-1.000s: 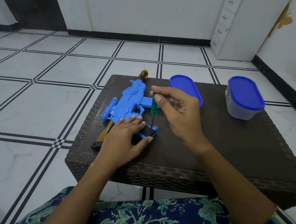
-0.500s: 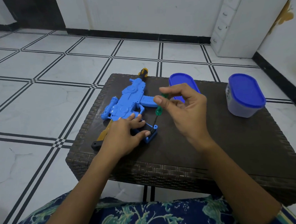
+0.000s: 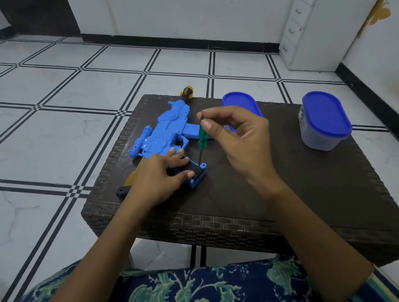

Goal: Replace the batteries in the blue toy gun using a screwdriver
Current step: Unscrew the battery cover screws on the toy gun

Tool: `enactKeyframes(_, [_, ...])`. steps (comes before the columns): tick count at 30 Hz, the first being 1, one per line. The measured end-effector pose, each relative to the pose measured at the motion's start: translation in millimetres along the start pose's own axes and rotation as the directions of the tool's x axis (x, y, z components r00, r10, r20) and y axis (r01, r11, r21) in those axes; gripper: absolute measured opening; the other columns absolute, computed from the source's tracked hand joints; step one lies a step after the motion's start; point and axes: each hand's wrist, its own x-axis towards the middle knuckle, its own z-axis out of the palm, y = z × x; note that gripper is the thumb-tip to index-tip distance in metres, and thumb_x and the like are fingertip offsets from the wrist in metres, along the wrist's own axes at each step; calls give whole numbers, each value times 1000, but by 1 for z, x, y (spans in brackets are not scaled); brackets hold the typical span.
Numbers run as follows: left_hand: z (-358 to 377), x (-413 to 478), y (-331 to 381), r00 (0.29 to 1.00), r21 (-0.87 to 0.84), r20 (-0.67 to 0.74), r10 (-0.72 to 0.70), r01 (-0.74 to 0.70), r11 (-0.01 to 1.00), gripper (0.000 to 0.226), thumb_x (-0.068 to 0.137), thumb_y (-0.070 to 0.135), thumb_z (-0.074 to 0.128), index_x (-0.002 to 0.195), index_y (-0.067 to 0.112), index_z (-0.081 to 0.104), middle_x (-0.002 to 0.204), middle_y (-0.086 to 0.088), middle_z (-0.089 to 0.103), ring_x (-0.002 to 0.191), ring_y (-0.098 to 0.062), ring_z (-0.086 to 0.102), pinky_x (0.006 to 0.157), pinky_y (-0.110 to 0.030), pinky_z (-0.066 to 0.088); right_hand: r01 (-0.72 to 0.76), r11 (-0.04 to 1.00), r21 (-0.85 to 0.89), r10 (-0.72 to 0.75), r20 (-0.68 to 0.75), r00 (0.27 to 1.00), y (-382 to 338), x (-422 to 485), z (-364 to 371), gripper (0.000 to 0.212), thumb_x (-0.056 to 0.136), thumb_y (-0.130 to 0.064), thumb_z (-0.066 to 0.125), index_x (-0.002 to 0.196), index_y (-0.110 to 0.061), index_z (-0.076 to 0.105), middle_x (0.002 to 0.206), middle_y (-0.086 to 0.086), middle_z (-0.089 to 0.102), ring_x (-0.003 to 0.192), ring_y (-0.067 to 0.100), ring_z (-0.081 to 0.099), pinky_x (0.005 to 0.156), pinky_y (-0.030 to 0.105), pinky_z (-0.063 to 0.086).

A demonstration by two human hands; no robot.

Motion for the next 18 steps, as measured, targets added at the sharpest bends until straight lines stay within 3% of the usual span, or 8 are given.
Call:
enactKeyframes(3, [-1, 2, 2, 999, -23, 4, -39, 39, 999, 43, 76, 23, 78, 117, 19, 67, 132, 8, 56, 130, 4, 36, 111, -22, 25, 11, 1000, 9, -11, 28, 1000, 1, -3, 1, 15, 88, 6, 64, 97, -4, 70, 97, 14, 73, 92, 15, 70, 76, 22, 56])
enactKeyframes(8, [0, 2, 2, 999, -27, -1, -55, 55, 998, 43, 74, 24, 79, 116, 20, 68, 131, 9, 57, 129, 5, 37, 111, -22, 26, 7, 998, 55, -5, -48, 999, 2, -4, 3, 21, 78, 1, 78, 85, -8, 60, 87, 22, 71, 84, 23, 73, 69, 32, 57])
enactKeyframes(11, [0, 2, 1, 998, -39, -1, -65, 65, 997, 44, 74, 23, 80, 116, 20, 68, 130, 10, 58, 129, 5, 37, 111, -23, 26, -11, 998, 61, 12, -7, 1000, 6, -3, 2, 11, 88, 1, 68, 93, -6, 62, 99, 16, 73, 98, 22, 72, 83, 36, 58])
enactKeyframes(15, [0, 2, 2, 997, -48, 1, -74, 73, 996, 44, 73, 24, 80, 116, 20, 68, 130, 10, 58, 129, 4, 38, 113, -29, 29, 15, 999, -29, -13, 62, 998, 7, -5, 2, 15, 95, -3, 59, 106, -3, 68, 116, 9, 69, 114, 16, 62, 87, 20, 51])
enactKeyframes(18, [-1, 1, 2, 998, -47, -7, -62, 62, 997, 44, 74, 24, 79, 116, 19, 68, 130, 9, 58, 129, 5, 38, 113, -27, 28, 95, 977, -190, -87, 51, 995, 9, -5, 4, 19, 90, -15, 68, 109, -12, 73, 107, -5, 56, 108, 12, 53, 77, 16, 50])
